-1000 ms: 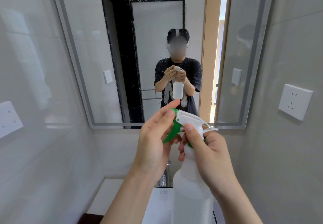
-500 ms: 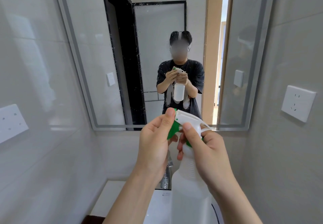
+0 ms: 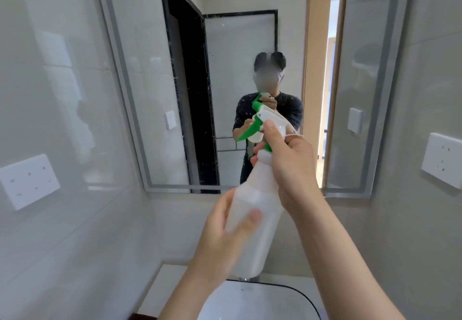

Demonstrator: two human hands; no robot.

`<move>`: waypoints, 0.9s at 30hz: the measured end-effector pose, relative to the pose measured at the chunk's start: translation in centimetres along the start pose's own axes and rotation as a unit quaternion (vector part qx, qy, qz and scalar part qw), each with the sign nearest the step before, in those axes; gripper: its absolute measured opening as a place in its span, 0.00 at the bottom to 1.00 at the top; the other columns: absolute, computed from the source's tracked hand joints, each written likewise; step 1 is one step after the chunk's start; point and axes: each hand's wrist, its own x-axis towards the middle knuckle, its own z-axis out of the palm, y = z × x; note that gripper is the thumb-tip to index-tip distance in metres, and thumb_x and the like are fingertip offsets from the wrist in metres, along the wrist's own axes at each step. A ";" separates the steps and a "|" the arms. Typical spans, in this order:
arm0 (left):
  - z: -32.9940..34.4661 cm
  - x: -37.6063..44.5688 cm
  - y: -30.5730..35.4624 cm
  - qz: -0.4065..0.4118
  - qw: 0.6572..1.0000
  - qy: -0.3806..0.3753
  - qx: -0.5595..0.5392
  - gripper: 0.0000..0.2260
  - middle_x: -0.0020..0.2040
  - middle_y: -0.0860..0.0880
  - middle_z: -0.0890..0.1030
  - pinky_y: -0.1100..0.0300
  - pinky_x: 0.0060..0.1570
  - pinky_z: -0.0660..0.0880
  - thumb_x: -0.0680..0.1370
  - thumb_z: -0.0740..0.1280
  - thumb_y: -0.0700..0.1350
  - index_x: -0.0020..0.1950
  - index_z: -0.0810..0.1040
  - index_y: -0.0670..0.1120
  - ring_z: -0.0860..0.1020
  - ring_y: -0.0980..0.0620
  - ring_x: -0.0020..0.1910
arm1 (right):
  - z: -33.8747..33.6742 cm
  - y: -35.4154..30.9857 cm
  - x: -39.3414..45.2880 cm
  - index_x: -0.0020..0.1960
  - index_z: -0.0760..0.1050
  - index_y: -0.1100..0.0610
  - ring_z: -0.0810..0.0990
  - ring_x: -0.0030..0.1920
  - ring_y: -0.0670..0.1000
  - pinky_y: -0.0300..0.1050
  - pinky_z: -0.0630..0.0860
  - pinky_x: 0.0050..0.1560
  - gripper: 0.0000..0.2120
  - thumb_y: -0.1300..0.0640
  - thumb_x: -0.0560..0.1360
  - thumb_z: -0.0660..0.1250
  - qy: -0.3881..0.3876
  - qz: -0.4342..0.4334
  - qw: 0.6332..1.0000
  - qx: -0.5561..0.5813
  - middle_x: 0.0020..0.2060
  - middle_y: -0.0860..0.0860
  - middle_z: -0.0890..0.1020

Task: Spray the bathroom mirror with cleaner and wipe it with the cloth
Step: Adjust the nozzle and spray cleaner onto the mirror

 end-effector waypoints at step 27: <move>-14.9 5.3 7.1 0.055 0.980 0.186 0.036 0.22 0.54 0.44 0.83 0.49 0.57 0.76 0.71 0.64 0.62 0.59 0.78 0.50 0.83 0.47 0.52 | 13.9 -0.5 5.1 0.36 0.79 0.58 0.82 0.37 0.56 0.56 0.82 0.40 0.14 0.55 0.79 0.68 -0.202 -0.027 0.978 -0.034 0.31 0.56 0.82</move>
